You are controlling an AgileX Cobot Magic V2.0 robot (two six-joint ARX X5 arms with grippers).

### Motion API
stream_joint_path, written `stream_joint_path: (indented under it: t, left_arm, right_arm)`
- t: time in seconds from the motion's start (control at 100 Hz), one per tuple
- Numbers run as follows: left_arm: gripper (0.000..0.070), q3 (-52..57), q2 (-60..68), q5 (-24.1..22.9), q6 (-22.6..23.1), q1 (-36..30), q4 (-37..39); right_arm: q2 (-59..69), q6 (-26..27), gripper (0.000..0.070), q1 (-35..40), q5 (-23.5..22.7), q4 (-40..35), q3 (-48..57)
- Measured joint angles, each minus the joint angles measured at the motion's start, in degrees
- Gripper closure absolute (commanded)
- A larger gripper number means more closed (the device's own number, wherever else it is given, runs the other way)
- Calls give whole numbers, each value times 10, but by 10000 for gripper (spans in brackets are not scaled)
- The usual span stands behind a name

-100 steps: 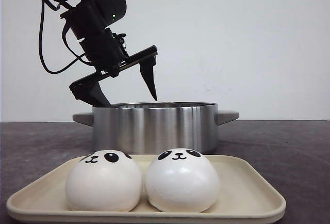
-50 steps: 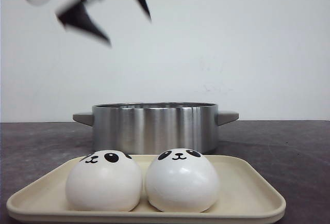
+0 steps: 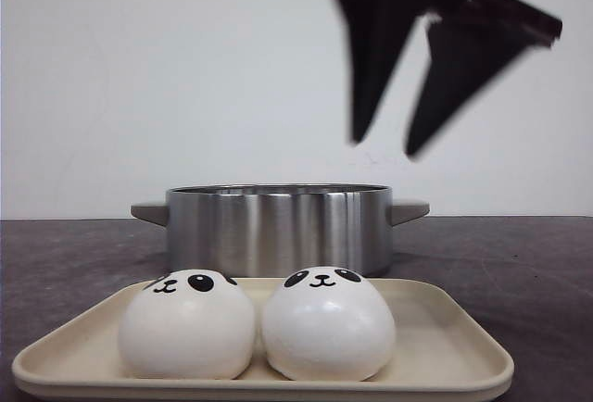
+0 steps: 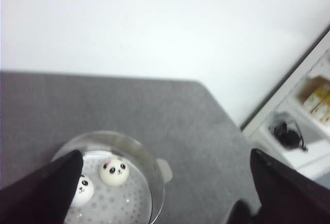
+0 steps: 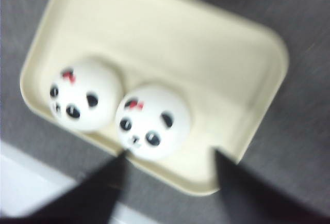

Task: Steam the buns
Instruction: 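Lower the right gripper onto the near panda bun beside it and grasp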

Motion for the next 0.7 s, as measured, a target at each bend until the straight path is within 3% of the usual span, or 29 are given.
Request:
stream_joint_path:
  t: [0.41,0.61,0.7]
  left_arm:
    - [70,0,-80,-3,-2,0,-78]
    - [70,0,-80,-3,-2,0,-117]
    - [70,0,-80,-3,-2,0,-118]
  right_arm:
    - [111,25,143,45,15,28,0]
    - [166,25,361,42,22,65,0]
    - [173,26,405,42,22,67,1]
